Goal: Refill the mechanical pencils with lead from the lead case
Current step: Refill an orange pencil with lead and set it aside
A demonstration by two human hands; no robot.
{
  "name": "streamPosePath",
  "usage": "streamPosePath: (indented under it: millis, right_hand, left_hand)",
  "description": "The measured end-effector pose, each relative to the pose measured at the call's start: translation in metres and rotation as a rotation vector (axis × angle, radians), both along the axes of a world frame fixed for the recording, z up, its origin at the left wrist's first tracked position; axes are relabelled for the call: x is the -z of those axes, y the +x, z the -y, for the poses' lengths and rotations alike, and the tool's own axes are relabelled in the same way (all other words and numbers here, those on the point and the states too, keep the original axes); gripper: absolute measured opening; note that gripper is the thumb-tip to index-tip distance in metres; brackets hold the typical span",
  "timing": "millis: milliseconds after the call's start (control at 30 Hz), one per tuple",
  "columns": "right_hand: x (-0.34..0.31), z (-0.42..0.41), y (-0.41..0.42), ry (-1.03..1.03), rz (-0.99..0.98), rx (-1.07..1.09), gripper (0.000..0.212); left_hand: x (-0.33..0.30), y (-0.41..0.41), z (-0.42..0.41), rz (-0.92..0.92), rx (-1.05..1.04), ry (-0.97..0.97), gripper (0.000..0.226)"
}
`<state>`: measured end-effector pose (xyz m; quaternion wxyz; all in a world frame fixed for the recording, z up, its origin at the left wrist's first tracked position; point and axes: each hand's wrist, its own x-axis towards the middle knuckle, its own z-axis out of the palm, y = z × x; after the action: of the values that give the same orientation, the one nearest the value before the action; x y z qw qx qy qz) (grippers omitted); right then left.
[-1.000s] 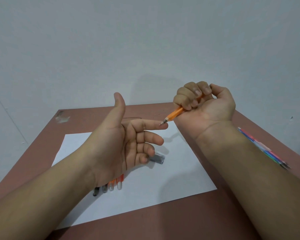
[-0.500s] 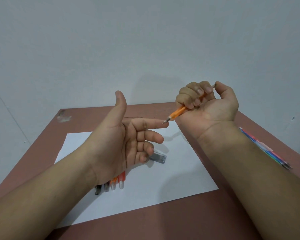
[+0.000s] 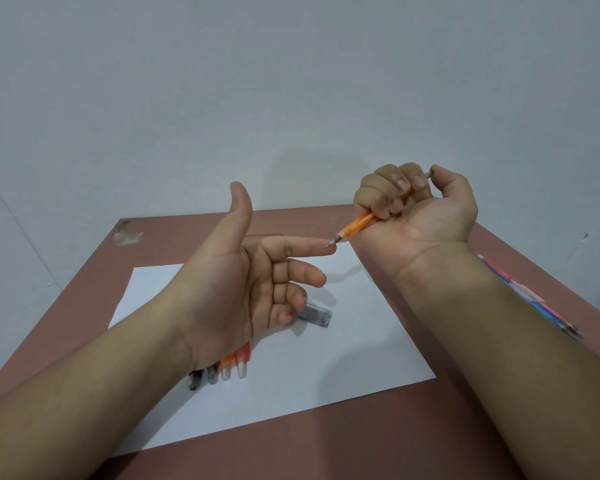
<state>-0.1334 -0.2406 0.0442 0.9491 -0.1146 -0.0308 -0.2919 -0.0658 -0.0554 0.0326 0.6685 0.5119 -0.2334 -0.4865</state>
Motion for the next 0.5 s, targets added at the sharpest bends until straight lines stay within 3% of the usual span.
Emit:
streamPosePath:
  millis: [500]
  right_hand:
    - [-0.0027,0.0,-0.0011,0.0,-0.004,0.014,0.037]
  left_hand:
    - [-0.001,-0.0005,0.0005,-0.002,0.002,-0.005,0.104]
